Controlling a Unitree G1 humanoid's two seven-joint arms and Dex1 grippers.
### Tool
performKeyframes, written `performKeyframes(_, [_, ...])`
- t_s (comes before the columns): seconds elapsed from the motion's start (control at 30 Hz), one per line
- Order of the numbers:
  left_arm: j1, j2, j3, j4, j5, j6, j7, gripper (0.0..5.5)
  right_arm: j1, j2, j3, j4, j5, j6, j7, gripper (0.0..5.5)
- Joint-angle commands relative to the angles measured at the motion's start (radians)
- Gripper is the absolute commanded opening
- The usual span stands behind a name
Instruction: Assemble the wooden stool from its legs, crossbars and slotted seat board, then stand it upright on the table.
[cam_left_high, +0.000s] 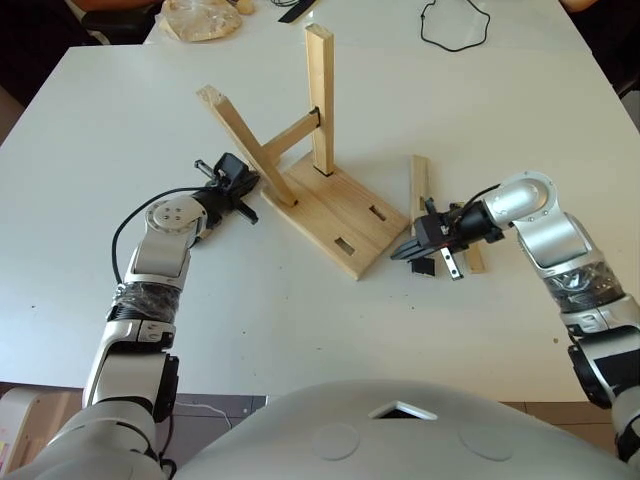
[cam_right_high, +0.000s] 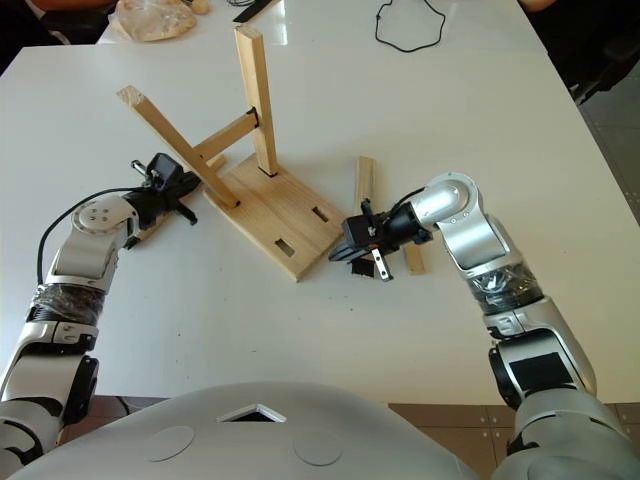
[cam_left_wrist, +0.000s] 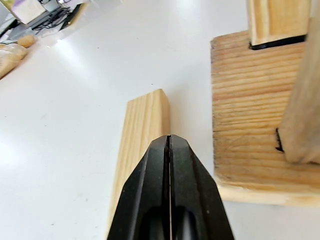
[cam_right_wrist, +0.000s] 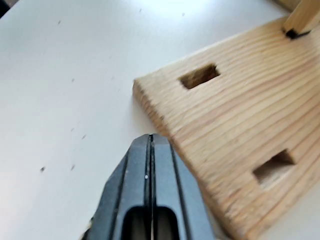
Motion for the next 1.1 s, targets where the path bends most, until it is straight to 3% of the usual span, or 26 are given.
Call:
performKeyframes(0.03, [0.070,0.064,0.066,-0.110,0.012,0.031,0.026,0.00,-0.036,0.029,-0.036,-0.053,0.058,0.025,-0.067,0.01])
performKeyframes(0.13, [0.243,0.156,0.121,-0.370,-0.062,0.135,-0.081,0.00,-0.176,0.112,-0.081,0.141,-0.019,-0.022,-0.290,0.01])
performKeyframes(0.23, [0.478,0.278,0.113,-0.613,-0.143,0.168,-0.271,0.00,-0.246,0.147,-0.071,0.327,-0.049,-0.083,-0.360,0.01])
performKeyframes(0.33, [0.499,0.257,0.085,-0.709,-0.195,0.234,-0.282,0.00,-0.296,0.180,-0.034,0.515,-0.115,-0.166,-0.432,0.01])
performKeyframes(0.57, [0.401,0.119,-0.078,-0.647,-0.138,0.279,-0.183,0.00,-0.411,0.247,0.050,0.826,-0.229,-0.315,-0.462,0.01])
performKeyframes(0.73, [0.411,0.086,-0.145,-0.611,-0.100,0.269,-0.160,0.00,-0.479,0.286,0.105,0.962,-0.305,-0.389,-0.454,0.01])
performKeyframes(1.1, [0.296,0.032,-0.151,-0.421,-0.028,0.193,-0.080,0.00,-0.437,0.268,0.099,0.921,-0.231,-0.445,-0.227,0.01])
